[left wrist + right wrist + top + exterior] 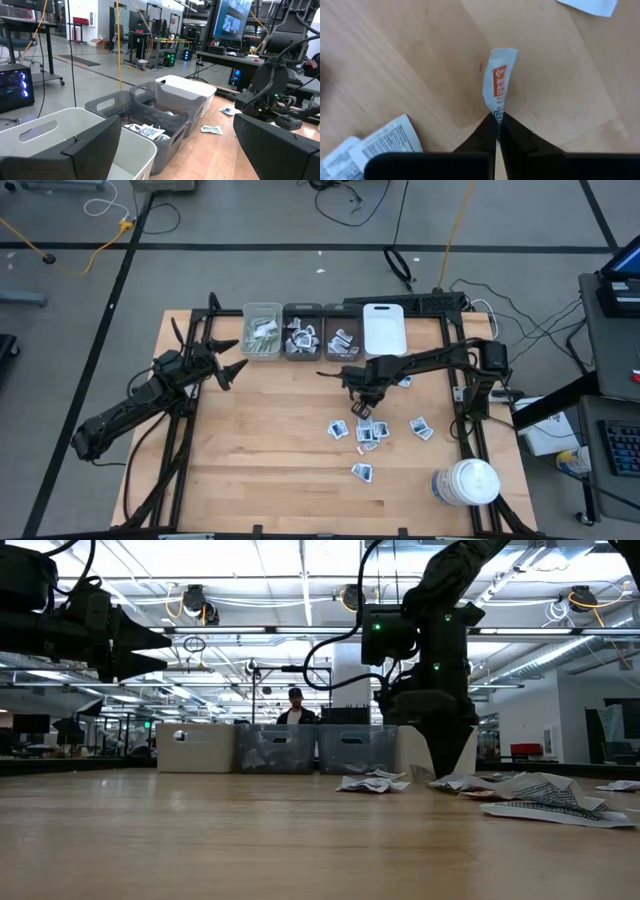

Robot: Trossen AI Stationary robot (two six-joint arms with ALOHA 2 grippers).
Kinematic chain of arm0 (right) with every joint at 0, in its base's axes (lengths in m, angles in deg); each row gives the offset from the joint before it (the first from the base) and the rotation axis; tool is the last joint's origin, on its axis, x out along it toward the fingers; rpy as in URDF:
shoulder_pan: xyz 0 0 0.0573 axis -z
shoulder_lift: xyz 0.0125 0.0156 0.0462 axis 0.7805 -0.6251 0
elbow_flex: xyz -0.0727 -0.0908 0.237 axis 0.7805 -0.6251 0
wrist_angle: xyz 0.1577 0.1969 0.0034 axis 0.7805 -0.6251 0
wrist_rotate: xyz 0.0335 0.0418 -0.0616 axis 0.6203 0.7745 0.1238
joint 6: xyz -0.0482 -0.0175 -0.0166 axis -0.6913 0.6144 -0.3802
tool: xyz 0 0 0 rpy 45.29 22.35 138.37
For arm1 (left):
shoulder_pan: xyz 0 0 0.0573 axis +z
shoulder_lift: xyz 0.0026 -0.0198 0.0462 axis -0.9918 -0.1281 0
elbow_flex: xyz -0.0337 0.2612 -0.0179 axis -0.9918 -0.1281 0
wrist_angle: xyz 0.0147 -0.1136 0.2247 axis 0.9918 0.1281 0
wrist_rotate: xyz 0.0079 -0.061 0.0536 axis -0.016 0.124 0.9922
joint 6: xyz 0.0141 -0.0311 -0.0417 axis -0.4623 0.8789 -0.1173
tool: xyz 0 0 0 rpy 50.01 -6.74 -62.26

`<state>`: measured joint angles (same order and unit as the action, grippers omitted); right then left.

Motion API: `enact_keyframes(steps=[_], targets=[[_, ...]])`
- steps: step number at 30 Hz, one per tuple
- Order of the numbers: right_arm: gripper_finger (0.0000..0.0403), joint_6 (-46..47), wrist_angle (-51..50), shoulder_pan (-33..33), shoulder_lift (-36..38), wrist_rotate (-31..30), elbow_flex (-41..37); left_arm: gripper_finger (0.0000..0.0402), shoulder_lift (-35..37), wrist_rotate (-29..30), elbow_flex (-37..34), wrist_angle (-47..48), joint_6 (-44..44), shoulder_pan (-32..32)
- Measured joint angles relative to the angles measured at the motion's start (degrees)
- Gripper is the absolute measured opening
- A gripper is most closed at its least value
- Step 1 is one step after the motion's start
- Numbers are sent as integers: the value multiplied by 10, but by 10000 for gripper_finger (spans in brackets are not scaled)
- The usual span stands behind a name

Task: Pick & Place First Aid Supplies
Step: Put the ointment pack into the right black bin

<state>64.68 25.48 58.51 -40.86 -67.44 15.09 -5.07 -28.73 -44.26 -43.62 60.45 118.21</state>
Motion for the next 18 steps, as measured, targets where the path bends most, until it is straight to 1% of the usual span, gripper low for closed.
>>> enact_keyframes(steps=[2,5,13,18], targets=[[4,-16,-22,-2,4,0,4,392,0,0,0,0,0,0],[3,-40,-87,-9,18,0,23,392,0,0,0,0,0,0],[1,-142,-253,-21,70,2,119,392,0,0,0,0,0,0],[1,-208,-330,-21,77,6,191,392,0,0,0,0,0,0]])
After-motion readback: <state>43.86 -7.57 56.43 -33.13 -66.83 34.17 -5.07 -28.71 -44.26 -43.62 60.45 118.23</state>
